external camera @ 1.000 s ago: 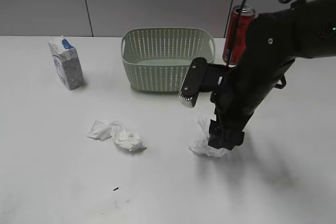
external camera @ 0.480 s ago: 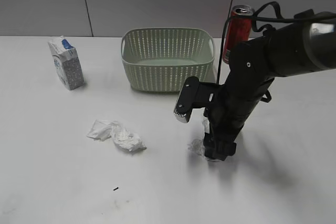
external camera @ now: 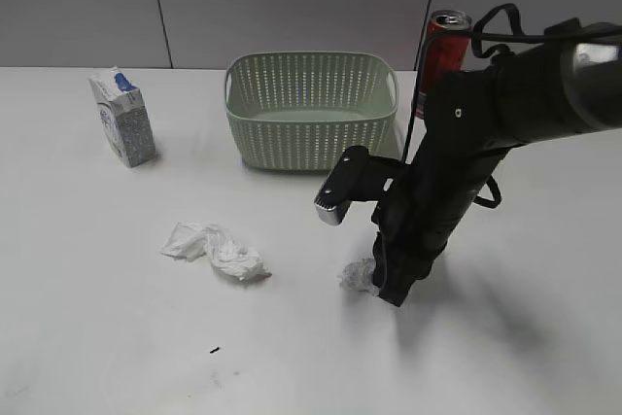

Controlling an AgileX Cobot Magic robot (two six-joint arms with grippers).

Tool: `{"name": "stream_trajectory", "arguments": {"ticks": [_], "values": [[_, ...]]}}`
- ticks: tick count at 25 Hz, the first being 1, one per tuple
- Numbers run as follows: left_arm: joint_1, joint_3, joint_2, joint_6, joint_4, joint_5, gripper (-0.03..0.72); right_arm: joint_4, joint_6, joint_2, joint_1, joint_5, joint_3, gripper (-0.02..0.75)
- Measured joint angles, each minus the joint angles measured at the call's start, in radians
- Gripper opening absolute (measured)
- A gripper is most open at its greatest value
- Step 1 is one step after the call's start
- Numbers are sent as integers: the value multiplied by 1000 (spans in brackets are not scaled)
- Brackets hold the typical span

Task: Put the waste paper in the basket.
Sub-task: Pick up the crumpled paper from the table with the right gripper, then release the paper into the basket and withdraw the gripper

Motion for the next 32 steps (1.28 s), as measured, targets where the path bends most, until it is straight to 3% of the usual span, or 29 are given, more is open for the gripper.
{"name": "stream_trajectory", "arguments": {"ticks": [6, 9, 13, 20, 26, 29, 32], "values": [[0, 0, 0, 0, 0, 0, 519, 70, -1, -134, 0, 15, -121, 67], [0, 0, 0, 0, 0, 0, 519, 84, 0, -180, 0, -53, -222, 67], [0, 0, 0, 0, 0, 0, 519, 91, 78, -178, 0, -296, -324, 67], [0, 0, 0, 0, 0, 0, 518, 96, 251, -61, -7, -742, -341, 65], [0, 0, 0, 0, 1, 0, 518, 131, 280, 100, -8, -800, -341, 76], [0, 0, 0, 0, 2, 0, 518, 228, 307, 142, -8, -793, -341, 237], [0, 0, 0, 0, 2, 0, 518, 302, 315, 151, -8, -793, -341, 538]]}}
